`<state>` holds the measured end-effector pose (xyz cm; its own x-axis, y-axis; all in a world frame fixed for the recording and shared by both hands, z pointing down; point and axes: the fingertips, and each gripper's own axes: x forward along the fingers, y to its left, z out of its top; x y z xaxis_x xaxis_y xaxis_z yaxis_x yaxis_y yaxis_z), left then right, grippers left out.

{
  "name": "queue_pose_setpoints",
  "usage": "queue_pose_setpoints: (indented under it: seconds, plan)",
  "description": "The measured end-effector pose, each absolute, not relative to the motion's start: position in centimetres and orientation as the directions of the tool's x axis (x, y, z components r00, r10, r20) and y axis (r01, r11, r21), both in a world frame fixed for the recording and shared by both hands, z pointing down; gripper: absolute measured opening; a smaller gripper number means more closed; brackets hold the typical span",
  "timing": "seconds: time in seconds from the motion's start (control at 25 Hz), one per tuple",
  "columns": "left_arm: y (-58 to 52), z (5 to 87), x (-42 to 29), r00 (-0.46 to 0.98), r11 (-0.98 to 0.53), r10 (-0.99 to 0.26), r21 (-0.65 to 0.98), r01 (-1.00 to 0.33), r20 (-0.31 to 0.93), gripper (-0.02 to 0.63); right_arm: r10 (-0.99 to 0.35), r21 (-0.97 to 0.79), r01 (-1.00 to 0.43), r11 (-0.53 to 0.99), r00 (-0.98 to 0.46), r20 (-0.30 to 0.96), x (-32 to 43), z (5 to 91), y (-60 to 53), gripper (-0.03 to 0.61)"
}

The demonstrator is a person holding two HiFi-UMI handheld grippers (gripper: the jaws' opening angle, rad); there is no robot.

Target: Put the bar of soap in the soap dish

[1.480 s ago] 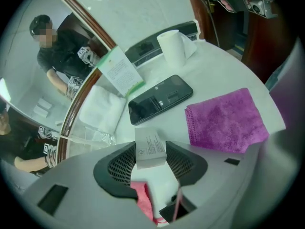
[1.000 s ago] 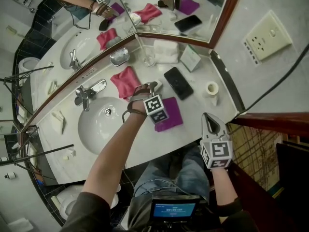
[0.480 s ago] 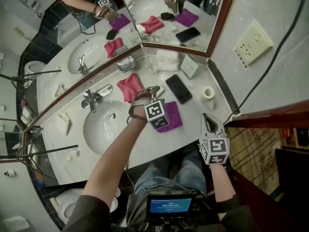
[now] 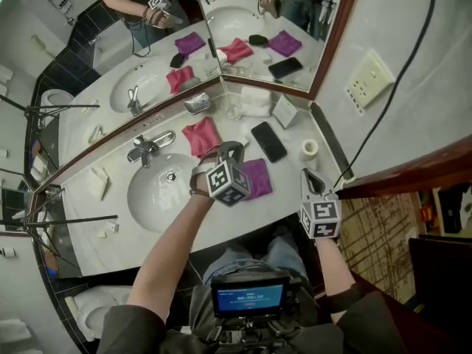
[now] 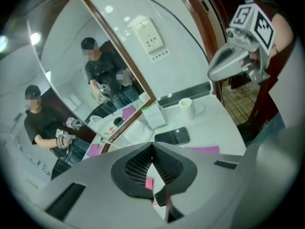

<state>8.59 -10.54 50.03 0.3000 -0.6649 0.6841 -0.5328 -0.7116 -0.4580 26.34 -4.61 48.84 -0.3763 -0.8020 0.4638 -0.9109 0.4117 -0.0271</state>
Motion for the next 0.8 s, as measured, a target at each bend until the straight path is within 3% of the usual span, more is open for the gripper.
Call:
queue_pose_setpoints:
  seconds: [0.28, 0.56, 0.8]
  plan:
    - [-8.5, 45.0, 6.0, 0.397, -0.571, -0.709, -0.145, -0.808, 0.582, 0.0, -0.784, -0.017, -0.889, 0.458, -0.413, 0.463, 25.3, 47.4, -5.7, 0.023]
    - [-6.3, 41.8, -0.1, 0.394, -0.403, -0.783, 0.09, -0.911, 0.481, 0.0, -0.761, -0.009, -0.869, 0.495, -0.438, 0.478, 24.6, 48.3, -7.2, 0.023]
    - [-4.0, 41.6, -7.2, 0.294, -0.214, -0.848, 0.221, -0.951, 0.442, 0.0, -0.737, -0.023, -0.856, 0.517, -0.458, 0.498, 23.6, 48.9, -7.8, 0.023]
